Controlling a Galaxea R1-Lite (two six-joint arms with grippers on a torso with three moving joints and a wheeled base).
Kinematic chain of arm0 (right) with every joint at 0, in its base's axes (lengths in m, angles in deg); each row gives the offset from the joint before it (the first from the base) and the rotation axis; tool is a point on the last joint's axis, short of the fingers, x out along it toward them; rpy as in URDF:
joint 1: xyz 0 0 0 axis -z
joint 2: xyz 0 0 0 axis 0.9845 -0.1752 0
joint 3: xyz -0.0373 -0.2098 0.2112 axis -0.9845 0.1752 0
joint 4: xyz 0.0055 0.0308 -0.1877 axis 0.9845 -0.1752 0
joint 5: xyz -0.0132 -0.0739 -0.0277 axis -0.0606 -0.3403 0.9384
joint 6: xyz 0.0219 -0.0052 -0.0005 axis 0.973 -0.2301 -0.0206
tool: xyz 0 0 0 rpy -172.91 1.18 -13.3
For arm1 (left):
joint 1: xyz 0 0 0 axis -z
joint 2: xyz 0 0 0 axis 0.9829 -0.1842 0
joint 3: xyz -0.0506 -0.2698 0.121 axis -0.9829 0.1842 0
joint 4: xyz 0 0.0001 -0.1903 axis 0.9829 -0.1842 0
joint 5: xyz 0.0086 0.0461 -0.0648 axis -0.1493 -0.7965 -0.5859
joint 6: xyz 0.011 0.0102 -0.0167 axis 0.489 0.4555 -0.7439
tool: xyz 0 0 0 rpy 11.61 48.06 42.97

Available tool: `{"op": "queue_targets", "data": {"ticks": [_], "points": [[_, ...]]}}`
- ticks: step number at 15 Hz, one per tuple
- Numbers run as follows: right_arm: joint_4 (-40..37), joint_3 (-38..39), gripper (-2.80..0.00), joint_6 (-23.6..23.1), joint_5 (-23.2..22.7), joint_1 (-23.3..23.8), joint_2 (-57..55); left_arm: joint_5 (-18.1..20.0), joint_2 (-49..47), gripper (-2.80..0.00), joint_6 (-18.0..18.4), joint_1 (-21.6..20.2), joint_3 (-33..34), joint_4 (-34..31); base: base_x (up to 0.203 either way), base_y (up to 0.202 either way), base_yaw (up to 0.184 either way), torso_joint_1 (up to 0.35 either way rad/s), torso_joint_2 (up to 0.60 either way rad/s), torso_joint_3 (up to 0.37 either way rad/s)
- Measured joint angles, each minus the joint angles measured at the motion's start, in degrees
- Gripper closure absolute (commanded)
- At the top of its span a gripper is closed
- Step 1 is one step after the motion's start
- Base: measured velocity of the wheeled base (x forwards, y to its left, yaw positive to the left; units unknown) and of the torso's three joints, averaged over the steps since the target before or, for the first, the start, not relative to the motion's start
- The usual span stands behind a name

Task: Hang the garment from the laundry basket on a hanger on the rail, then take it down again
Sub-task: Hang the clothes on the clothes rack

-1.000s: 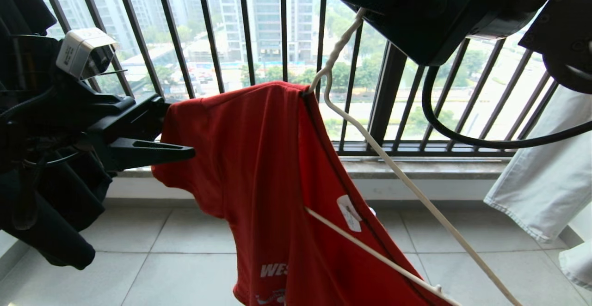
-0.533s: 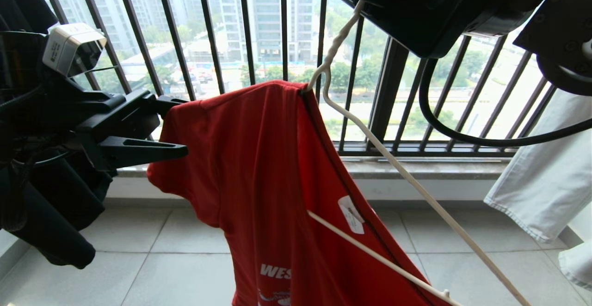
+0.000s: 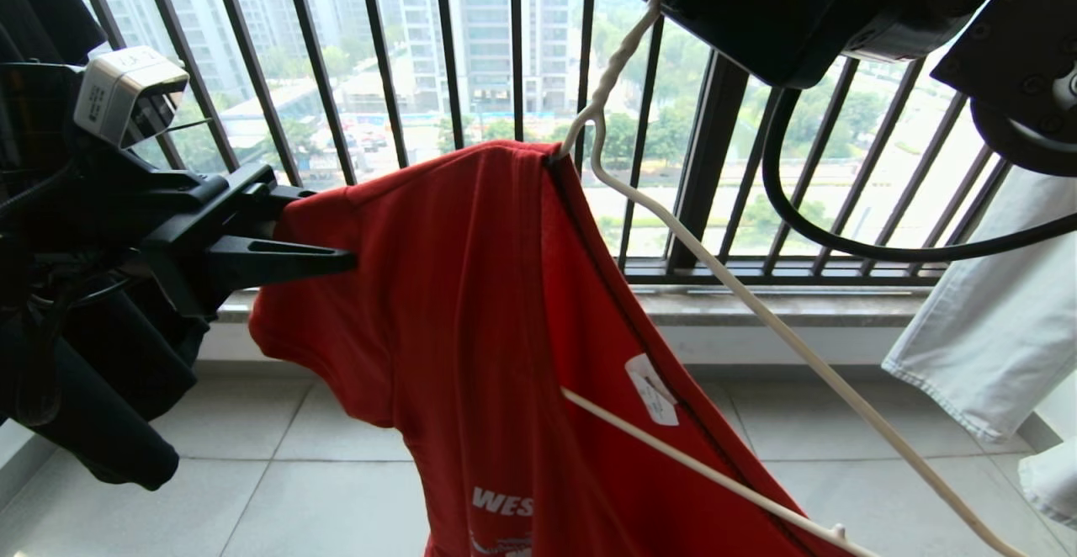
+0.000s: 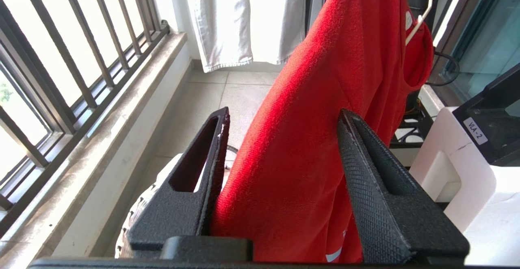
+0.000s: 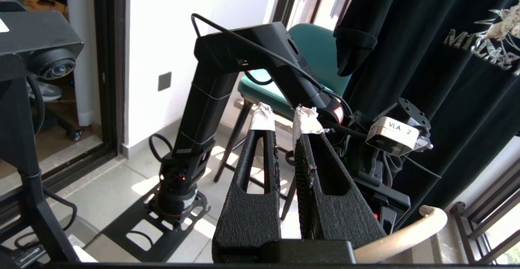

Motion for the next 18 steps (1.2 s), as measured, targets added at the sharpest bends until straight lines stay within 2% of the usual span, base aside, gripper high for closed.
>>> {"op": "queue_targets", "data": {"ticks": [8, 11, 12, 18], "points": [[-0.42, -0.33, 0.00, 0.51, 6.36, -0.02, 0.24, 0.07, 0.26, 0.00, -0.05, -0.10, 0.35, 0.11, 0.000, 0.000, 0.000, 0.000, 0.00, 0.000], [-0.43, -0.33, 0.00, 0.82, 7.25, -0.05, 0.44, 0.02, 0.28, 0.00, -0.05, -0.07, 0.38, 0.13, 0.000, 0.000, 0.000, 0.000, 0.00, 0.000], [-0.40, -0.30, -2.80, 0.84, 7.46, -0.05, 0.46, 0.04, 0.26, 0.00, -0.02, -0.10, 0.38, 0.13, 0.000, 0.000, 0.000, 0.000, 0.00, 0.000], [-1.37, 0.93, -2.80, 1.11, 8.98, 0.48, 0.99, -0.01, 0.15, 0.00, -0.02, -1.09, 0.21, 0.16, 0.000, 0.000, 0.000, 0.000, 0.00, 0.000]]}}
